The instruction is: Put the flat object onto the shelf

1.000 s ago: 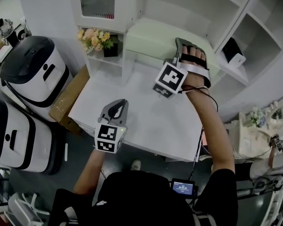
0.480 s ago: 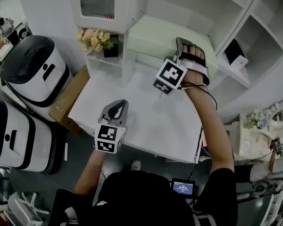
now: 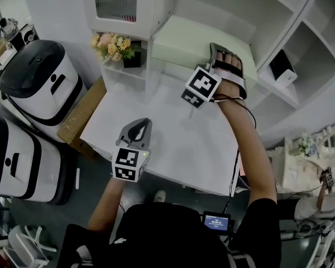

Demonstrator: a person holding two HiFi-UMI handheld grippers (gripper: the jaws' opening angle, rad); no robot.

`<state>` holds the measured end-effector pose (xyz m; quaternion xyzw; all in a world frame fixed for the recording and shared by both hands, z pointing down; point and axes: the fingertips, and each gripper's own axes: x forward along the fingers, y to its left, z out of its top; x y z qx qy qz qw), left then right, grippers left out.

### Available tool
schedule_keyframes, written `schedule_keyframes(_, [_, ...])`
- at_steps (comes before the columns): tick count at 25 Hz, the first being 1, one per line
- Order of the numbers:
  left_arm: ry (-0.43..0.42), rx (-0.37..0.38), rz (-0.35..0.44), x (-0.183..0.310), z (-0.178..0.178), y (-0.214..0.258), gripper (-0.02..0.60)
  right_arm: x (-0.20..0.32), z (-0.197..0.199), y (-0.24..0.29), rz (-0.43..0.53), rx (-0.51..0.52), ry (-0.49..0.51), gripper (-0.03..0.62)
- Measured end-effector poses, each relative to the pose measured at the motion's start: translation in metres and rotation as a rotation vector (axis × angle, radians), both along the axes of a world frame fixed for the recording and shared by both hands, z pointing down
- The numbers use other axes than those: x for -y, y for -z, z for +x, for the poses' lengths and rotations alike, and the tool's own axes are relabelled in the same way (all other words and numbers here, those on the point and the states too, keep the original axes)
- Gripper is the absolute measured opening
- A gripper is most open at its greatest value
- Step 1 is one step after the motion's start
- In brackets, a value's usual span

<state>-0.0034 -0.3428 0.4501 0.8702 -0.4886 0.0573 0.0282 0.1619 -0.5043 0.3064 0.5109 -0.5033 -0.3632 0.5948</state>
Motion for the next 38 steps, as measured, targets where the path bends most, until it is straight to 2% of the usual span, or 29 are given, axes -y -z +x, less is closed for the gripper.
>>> schedule_keyframes(10, [0.005, 0.005, -0.009, 0.012, -0.001, -0.005, 0.015, 0.025, 0.006, -0.014, -0.025, 0.017, -0.009, 0.391])
schedule_keyframes(25, [0.016, -0.003, -0.036, 0.030, 0.001, -0.005, 0.015, 0.068, 0.009, -0.018, -0.064, 0.036, -0.032, 0.397])
schedule_keyframes(38, [0.030, -0.007, -0.054, 0.041, -0.002, -0.015, 0.015, 0.090, 0.013, -0.017, -0.059, 0.036, -0.048, 0.399])
